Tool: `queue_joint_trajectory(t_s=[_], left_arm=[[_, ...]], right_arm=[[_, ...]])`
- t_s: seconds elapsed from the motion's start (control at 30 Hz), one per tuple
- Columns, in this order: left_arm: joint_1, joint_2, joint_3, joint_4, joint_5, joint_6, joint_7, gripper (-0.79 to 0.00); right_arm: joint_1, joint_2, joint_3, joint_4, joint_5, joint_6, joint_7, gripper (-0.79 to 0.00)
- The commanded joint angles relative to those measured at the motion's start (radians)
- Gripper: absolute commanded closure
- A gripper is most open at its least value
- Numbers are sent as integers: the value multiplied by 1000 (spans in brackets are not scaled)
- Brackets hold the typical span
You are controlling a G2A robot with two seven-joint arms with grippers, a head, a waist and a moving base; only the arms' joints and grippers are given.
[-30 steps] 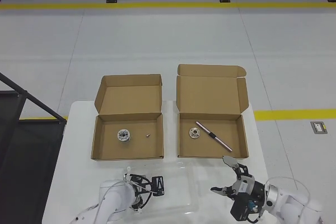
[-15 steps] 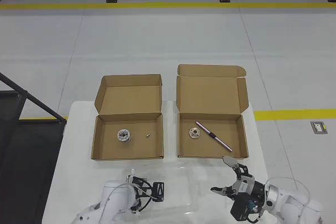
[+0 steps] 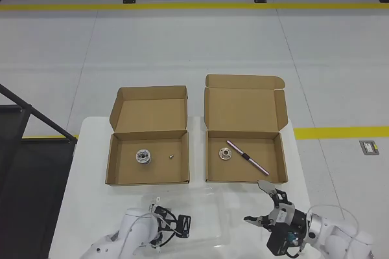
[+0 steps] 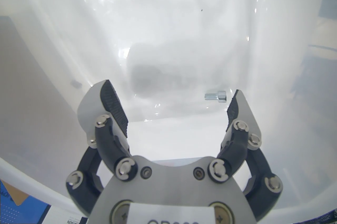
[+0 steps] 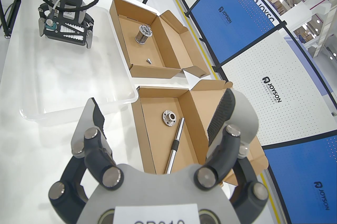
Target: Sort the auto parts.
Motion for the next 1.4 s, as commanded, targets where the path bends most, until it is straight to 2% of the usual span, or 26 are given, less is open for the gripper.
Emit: queue_joint_trajectory(t_s=[0.0, 0.37, 0.57, 0.6, 0.67, 0.77, 0.97, 1.37], left_arm=[[-4, 2, 3, 1, -2, 5, -5, -785], [-22, -4, 19, -6, -43, 69, -69, -785], [-25, -10, 4, -17, -64, 122, -54, -785], [-24, -11, 5, -16, -68, 114, -50, -785], [-27, -8, 6, -15, -87, 42, -40, -785], [-30, 4, 6, -3, -52, 9, -9, -785], [-27, 15, 22, 1, -20, 4, -4, -785], [-41, 0, 46, 13, -34, 74, -73, -785]], right_arm=[[0, 0, 0, 0, 0, 0, 0, -785], [0, 0, 0, 0, 0, 0, 0, -785], [0, 0, 0, 0, 0, 0, 0, -785], [0, 0, 0, 0, 0, 0, 0, -785], [0, 0, 0, 0, 0, 0, 0, -785], [0, 0, 0, 0, 0, 0, 0, -785], [0, 0, 0, 0, 0, 0, 0, -785], [0, 0, 0, 0, 0, 0, 0, -785]])
